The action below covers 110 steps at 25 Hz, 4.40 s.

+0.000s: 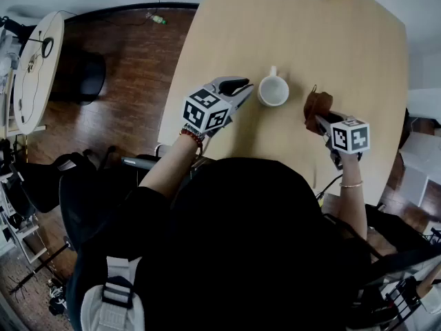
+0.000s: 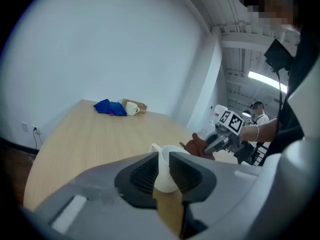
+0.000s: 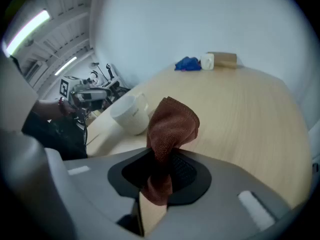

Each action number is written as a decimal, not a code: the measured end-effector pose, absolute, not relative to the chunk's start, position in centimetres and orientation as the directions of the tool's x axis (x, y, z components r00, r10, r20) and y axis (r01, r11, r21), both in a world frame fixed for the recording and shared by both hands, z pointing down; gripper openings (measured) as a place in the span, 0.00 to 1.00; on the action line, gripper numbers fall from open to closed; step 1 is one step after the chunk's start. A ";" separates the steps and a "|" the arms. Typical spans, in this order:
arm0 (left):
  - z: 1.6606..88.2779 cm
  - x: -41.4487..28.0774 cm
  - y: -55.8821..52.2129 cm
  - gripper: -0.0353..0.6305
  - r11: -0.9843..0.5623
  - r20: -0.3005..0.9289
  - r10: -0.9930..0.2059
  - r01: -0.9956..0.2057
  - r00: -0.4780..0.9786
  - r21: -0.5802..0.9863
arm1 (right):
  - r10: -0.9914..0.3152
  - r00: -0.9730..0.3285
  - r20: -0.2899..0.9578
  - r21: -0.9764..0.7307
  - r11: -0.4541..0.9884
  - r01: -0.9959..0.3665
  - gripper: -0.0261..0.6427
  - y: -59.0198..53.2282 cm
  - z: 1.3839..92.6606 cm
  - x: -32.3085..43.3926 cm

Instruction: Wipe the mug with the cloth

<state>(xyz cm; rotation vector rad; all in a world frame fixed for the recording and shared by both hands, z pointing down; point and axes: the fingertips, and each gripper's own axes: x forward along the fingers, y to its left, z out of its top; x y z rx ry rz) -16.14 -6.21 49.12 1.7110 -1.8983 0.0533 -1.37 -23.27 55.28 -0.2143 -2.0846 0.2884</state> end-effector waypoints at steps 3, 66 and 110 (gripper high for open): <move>49.8 -17.3 -7.6 0.15 0.149 0.458 -0.889 -0.945 0.000 0.290 | 0.269 -0.593 0.759 -0.243 0.962 0.125 0.16 -23.7 51.3 -4.0; 56.7 -17.4 -17.7 0.10 -0.450 0.521 -0.726 -0.883 0.449 0.134 | 0.228 -0.369 0.901 0.253 0.412 0.875 0.16 -17.7 56.8 -13.2; 57.4 -17.9 -7.1 0.11 0.157 0.686 -0.724 -0.985 -0.070 0.066 | 0.260 -0.440 0.859 -0.026 0.883 0.470 0.16 -13.3 55.3 -7.6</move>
